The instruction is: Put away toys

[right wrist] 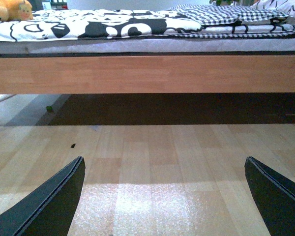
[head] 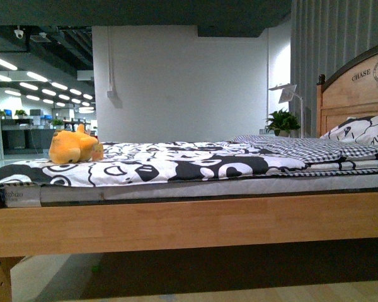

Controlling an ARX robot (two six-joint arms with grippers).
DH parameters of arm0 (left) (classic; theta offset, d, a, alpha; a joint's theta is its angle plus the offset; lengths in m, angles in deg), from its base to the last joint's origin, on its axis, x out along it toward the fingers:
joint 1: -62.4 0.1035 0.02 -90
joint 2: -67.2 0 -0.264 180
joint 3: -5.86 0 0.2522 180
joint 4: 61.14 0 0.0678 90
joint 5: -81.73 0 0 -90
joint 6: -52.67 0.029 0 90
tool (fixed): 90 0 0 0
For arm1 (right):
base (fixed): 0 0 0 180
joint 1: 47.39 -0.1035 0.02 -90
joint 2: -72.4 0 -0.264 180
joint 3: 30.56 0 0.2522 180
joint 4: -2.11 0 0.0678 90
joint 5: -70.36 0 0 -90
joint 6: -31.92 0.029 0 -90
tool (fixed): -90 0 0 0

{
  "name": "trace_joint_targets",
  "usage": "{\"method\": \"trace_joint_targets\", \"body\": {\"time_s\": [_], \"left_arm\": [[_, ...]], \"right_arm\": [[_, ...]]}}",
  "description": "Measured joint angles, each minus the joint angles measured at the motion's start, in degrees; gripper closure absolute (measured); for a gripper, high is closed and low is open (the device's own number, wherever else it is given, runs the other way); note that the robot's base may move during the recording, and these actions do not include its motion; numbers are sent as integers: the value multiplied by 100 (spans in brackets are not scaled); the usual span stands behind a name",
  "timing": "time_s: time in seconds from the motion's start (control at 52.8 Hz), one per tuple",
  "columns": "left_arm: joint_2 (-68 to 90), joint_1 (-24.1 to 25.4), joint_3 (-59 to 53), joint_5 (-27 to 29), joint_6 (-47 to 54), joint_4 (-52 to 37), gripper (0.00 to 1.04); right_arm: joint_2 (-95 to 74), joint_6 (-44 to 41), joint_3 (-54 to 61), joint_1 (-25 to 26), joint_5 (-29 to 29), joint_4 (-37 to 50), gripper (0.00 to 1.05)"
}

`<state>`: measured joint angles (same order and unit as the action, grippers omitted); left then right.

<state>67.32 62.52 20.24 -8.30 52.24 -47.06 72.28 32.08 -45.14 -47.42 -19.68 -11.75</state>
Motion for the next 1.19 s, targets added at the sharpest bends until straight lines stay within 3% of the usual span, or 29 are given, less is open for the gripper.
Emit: {"method": "trace_joint_targets", "body": {"time_s": [1.194], "left_arm": [[-2, 0, 0, 0, 0, 0, 6]], "right_arm": [[0, 0, 0, 0, 0, 0, 7]]}}
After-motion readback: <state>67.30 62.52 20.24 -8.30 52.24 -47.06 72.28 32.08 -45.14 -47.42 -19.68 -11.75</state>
